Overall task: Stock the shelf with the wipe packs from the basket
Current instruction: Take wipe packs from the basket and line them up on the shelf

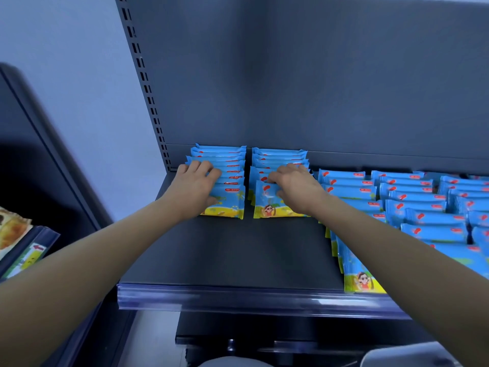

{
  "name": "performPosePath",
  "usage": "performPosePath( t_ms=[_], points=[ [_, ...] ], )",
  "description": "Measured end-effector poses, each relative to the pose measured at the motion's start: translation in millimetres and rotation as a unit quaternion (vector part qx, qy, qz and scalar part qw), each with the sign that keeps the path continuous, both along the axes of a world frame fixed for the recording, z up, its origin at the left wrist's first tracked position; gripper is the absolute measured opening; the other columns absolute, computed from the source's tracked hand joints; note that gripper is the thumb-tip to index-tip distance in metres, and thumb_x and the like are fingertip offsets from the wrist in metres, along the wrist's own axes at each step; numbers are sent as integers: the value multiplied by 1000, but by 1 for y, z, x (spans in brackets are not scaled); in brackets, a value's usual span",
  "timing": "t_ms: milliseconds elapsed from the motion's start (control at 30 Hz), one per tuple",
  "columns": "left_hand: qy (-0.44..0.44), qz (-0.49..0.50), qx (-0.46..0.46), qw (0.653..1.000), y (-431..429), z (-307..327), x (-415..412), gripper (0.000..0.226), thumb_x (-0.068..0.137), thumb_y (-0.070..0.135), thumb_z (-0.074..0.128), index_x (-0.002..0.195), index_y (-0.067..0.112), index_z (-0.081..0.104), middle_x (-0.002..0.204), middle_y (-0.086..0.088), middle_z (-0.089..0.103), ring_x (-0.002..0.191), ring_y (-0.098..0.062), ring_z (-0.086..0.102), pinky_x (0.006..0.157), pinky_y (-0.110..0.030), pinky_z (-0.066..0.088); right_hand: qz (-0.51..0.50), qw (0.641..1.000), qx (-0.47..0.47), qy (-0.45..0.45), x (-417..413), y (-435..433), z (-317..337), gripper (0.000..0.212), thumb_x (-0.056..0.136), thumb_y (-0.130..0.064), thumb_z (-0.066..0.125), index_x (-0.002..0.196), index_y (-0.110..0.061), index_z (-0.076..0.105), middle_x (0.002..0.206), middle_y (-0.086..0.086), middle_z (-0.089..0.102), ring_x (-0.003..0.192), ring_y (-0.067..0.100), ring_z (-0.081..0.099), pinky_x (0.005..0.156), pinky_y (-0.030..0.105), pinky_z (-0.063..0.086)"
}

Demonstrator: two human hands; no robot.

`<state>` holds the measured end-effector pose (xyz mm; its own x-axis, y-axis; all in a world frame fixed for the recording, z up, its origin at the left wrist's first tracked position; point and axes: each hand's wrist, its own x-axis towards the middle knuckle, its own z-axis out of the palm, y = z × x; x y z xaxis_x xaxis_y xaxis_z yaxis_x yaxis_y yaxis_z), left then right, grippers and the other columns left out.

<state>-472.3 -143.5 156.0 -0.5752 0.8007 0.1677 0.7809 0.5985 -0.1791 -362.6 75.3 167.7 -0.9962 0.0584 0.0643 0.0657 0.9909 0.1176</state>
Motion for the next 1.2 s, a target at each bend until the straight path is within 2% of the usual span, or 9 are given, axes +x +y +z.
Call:
performPosePath(
  t_ms=[167, 267, 400, 533, 633, 733, 900, 1067, 1200],
  points=[
    [-27, -51, 61, 996, 24, 4, 15, 63, 84, 44, 57, 136, 16, 36, 134, -4, 38, 126, -24, 31, 106, -36, 18, 15, 1000, -8, 17, -4, 5, -1, 41, 89, -8, 52, 129, -19, 49, 117, 6, 54, 109, 26, 45, 95, 34, 32],
    [-44, -69, 79, 993, 44, 10, 18, 69, 82, 49, 60, 137, 16, 35, 136, -3, 38, 129, -22, 28, 109, -34, 13, 6, 1000, -7, 30, -3, 9, 1, 45, 88, -19, 58, 131, -18, 45, 122, 6, 49, 114, 26, 42, 96, 35, 30],
    [-56, -59, 26, 996, 67, 13, 17, 84, 76, 61, 59, 139, 12, 32, 138, -5, 39, 133, -24, 24, 114, -40, 4, -57, 998, -28, 13, 5, 23, 9, 65, 83, -32, 66, 138, -17, 35, 134, 7, 40, 124, 27, 36, 101, 36, 30],
    [-74, -17, -42, 996, 85, 10, 17, 100, 70, 73, 54, 142, 10, 25, 137, -8, 40, 137, -29, 20, 115, -47, -4, -167, 976, -138, -2, 14, 40, 16, 82, 77, -27, 75, 142, -12, 28, 137, 12, 35, 124, 30, 38, 102, 38, 37],
    [-66, 4, -73, 995, 95, 10, 14, 106, 68, 77, 51, 143, 8, 22, 132, -10, 47, 137, -31, 21, 114, -49, -8, -215, 949, -230, -5, 15, 45, 17, 71, 76, -21, 77, 134, -9, 38, 126, 12, 47, 107, 25, 51, 86, 32, 45],
    [-61, 8, -74, 995, 101, 11, 13, 108, 67, 75, 55, 142, 5, 22, 134, -11, 45, 136, -30, 24, 112, -50, -12, -232, 925, -300, -7, 14, 47, 17, 58, 74, -15, 76, 124, -7, 47, 117, 8, 57, 93, 18, 53, 76, 28, 45],
    [-84, 1, -55, 995, 109, 10, 11, 79, 73, 60, 62, 125, 5, 43, 111, -5, 57, 119, -23, 45, 111, -49, -16, -250, 898, -361, -5, 12, 49, 18, 54, 73, -12, 78, 120, -5, 52, 116, 7, 60, 103, 23, 59, 87, 32, 50],
    [-89, 3, -44, 995, 116, 7, 14, 81, 80, 47, 61, 136, -1, 29, 97, -3, 61, 109, -23, 52, 110, -46, -19, -257, 897, -358, -14, 10, 50, 21, 56, 72, -11, 79, 122, -4, 52, 116, 7, 61, 105, 24, 59, 91, 35, 50],
    [-63, 6, -18, 998, 114, 5, 15, 87, 77, 47, 64, 139, 3, 21, 82, 1, 52, 104, -25, 54, 107, -47, -22, -264, 900, -346, -17, 12, 50, 23, 59, 73, -15, 79, 123, -5, 50, 118, 7, 59, 106, 23, 57, 88, 31, 48]
  ],
)
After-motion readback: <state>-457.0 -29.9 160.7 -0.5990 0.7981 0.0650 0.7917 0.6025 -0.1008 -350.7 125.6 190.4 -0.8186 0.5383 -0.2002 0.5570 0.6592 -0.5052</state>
